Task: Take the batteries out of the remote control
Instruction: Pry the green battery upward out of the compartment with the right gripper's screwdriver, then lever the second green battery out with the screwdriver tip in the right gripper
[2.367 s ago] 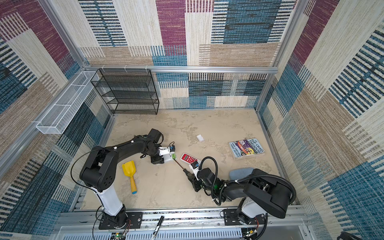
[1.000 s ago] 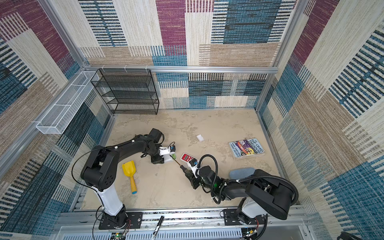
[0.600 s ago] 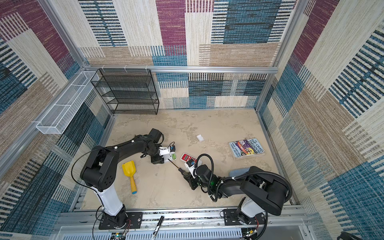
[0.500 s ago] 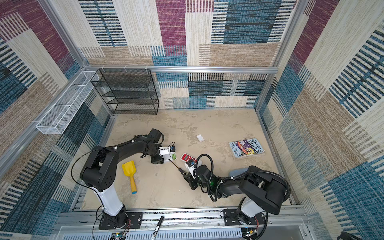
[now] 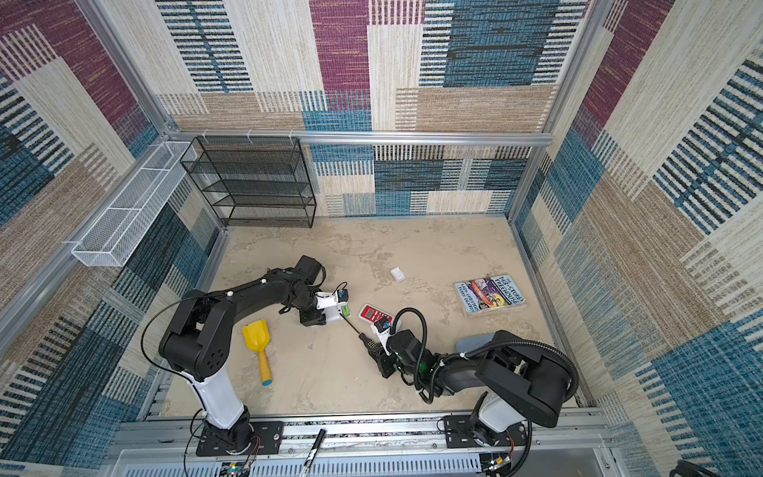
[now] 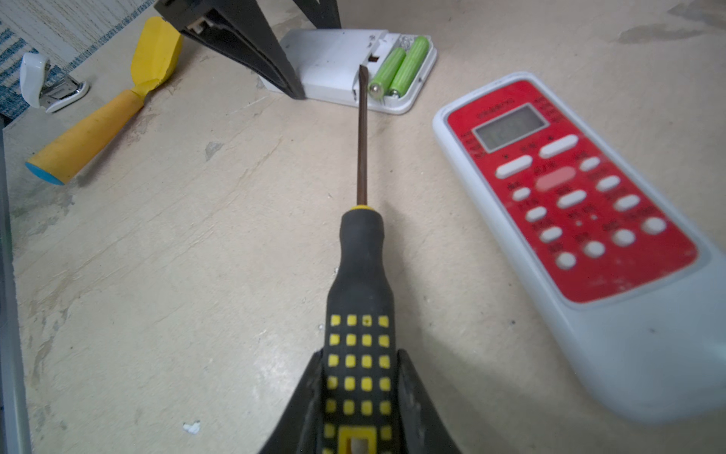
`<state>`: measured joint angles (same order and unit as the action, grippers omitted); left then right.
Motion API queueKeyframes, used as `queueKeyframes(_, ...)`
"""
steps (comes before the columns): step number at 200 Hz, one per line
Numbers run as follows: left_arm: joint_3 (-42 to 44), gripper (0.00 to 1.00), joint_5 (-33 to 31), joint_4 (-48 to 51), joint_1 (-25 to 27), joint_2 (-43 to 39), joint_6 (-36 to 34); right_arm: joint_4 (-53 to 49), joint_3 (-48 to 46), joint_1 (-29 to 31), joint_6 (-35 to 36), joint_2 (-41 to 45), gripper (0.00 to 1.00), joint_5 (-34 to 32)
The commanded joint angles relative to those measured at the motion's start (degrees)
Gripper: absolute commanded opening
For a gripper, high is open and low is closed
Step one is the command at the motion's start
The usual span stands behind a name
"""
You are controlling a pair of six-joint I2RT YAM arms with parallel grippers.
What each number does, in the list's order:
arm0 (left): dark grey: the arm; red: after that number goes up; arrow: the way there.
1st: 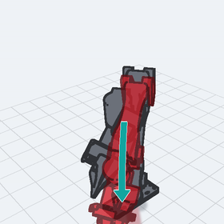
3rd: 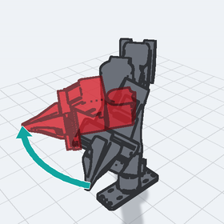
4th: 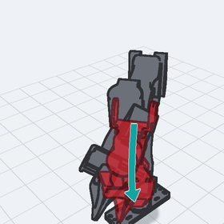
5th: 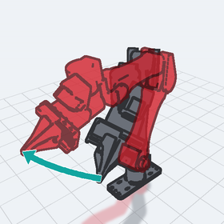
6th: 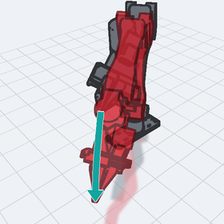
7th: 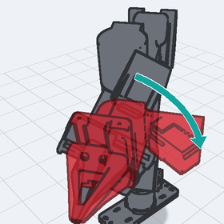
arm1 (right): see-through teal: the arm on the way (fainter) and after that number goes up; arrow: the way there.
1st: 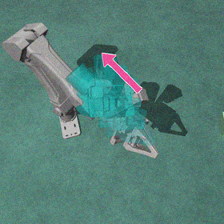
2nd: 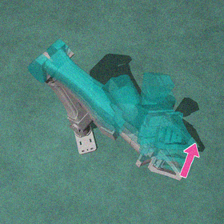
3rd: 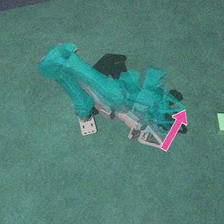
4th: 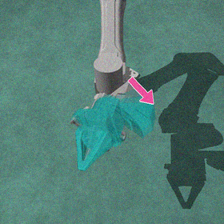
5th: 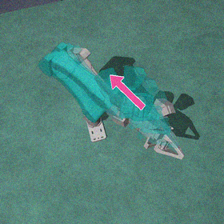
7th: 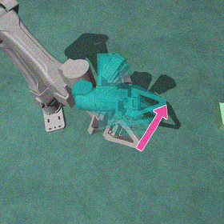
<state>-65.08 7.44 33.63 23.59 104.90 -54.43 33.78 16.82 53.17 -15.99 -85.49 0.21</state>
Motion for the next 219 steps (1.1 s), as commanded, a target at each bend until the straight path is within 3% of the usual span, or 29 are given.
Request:
queueKeyframes(1,0.83,0.5,-2.34,6.22,0.05,0.74,-1.72,-1.33,-0.22,-0.13,-1.15,-0.4,0.0,-2.67)
queueKeyframes(29,0.74,0.5,-2.67,7.0,0.05,0.48,-2.2,-1.87,-0.3,-0.1,-2.2,0.31,0.0,-5.12)
queueKeyframes(84,1.26,0.5,-3.42,7.86,0.31,-0.13,-3.73,-0.28,2.02,-0.14,-0.33,-1.44,0.0,-2.28)
queueKeyframes(219,0.63,0.51,-7.24,11.26,0.39,-0.75,-5.13,-2.9,3.75,-0.12,-0.6,-1.87,0.0,-3.07)
